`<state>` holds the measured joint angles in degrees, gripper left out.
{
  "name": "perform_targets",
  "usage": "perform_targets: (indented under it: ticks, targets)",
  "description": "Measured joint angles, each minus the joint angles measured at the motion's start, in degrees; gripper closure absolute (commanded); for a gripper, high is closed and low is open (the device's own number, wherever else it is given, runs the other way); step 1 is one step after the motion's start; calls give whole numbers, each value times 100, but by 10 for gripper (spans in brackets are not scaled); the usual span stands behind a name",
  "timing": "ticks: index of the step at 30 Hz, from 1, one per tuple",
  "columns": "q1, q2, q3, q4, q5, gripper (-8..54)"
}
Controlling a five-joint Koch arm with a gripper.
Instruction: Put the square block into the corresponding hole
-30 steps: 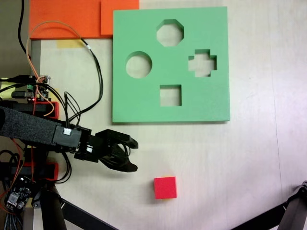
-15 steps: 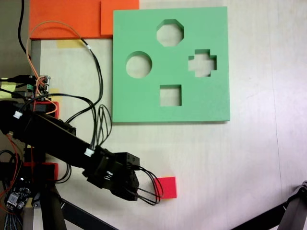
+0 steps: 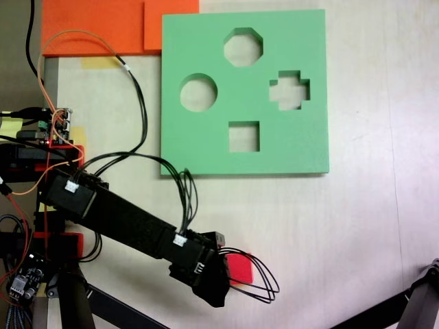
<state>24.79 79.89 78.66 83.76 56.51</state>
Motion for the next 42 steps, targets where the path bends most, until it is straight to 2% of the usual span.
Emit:
perform_targets:
  ticks: [13,14,15,16,17,25,29,34,36,40,42]
  targets:
    - [-185,-914,-9,-782,132,-64]
    - [-193,-940,-9,-791,167,-52]
    - [-220,-949,-9,-791,220,-3]
    - [-255,-1011,-9,-791,316,101]
    - [-290,-1037,-9,-791,431,145]
    - [-387,-1090,-220,-229,642,162]
    - [-387,-1090,-220,114,650,232]
    - [-527,-984,-211,272,650,236]
    - [-563,-888,-193,334,642,241]
    - [-703,-501,-193,439,703,288]
    - [-905,-79,-193,439,1081,288]
